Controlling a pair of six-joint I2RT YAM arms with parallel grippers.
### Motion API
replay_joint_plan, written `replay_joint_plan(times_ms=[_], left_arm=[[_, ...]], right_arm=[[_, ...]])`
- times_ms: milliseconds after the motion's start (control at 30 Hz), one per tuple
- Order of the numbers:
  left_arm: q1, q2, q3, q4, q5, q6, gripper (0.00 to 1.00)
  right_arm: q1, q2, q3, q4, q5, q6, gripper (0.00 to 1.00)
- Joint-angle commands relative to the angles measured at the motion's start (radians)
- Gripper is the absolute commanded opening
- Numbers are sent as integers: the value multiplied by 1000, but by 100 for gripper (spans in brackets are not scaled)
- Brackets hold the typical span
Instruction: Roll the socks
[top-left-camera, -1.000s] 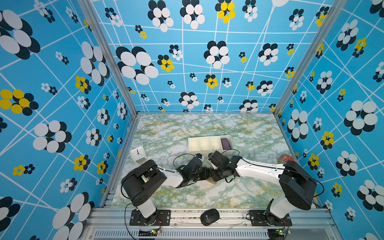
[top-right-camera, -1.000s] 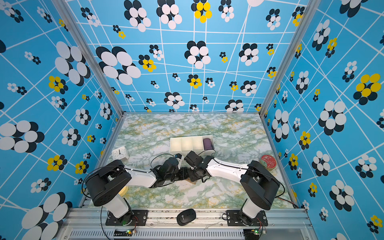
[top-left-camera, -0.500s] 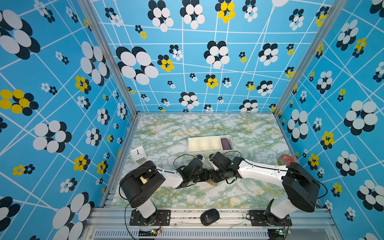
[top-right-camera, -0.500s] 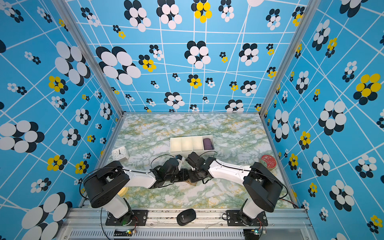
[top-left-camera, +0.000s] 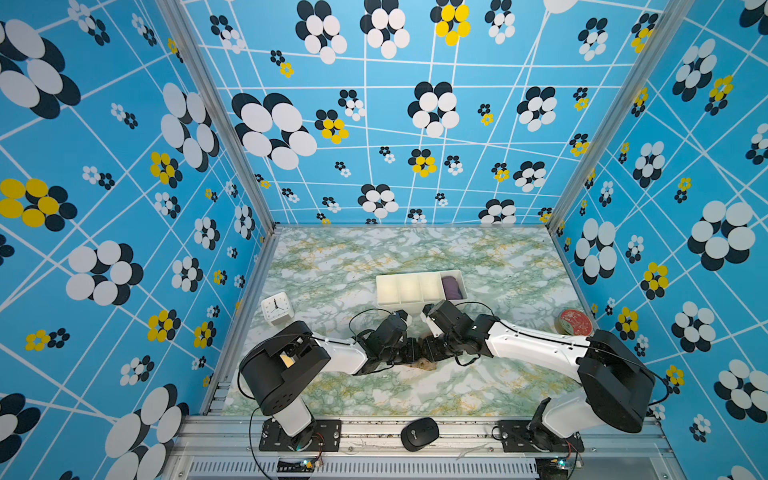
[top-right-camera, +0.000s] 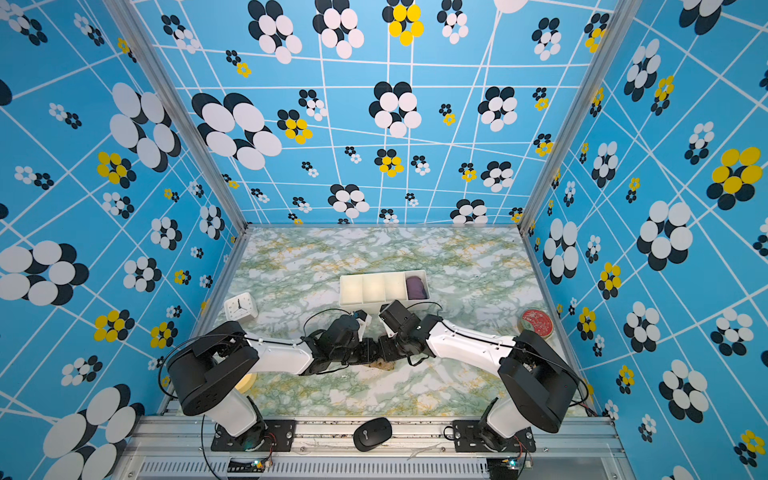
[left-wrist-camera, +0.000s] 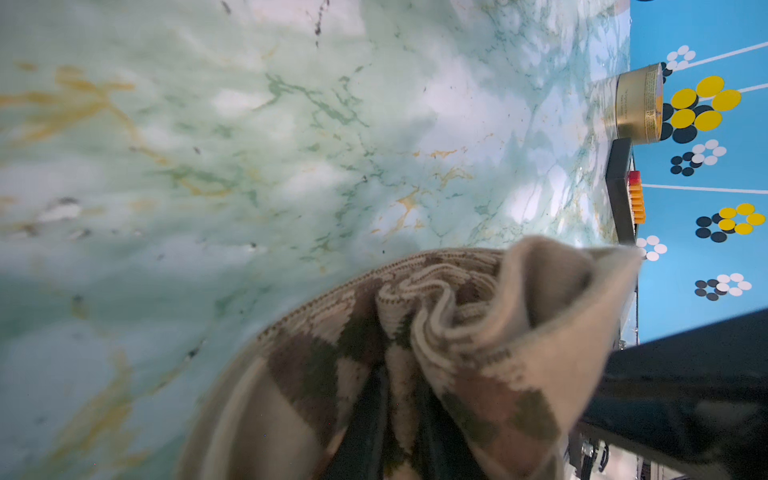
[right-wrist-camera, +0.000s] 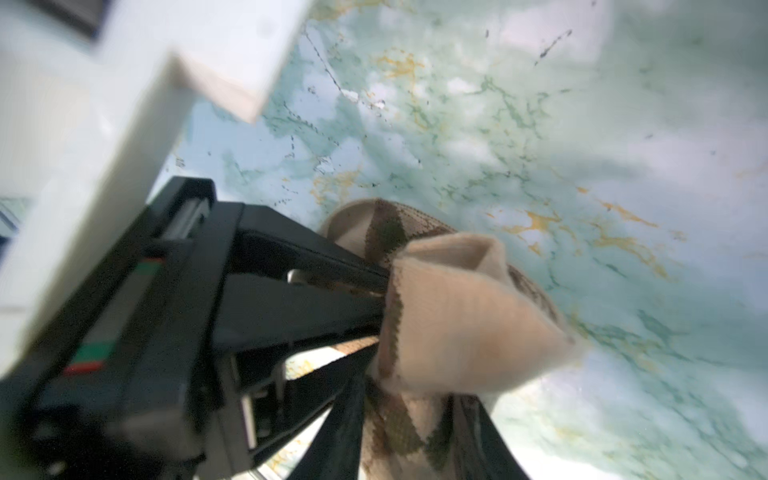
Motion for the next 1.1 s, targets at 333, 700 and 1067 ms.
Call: replay_joint_plan(times_ms=[333,700,1067], left_arm=[[-28,74,-17,-102,63,11,18],[-43,99,-8,-47,80,-17,19],[-48,62,0,-75,62,-6,34]], right_arm=[[-8,-21,-49,151,-62,54,26],[-2,33,-36,179,-90,47,0],[10,137,19,14,45,-17,0]])
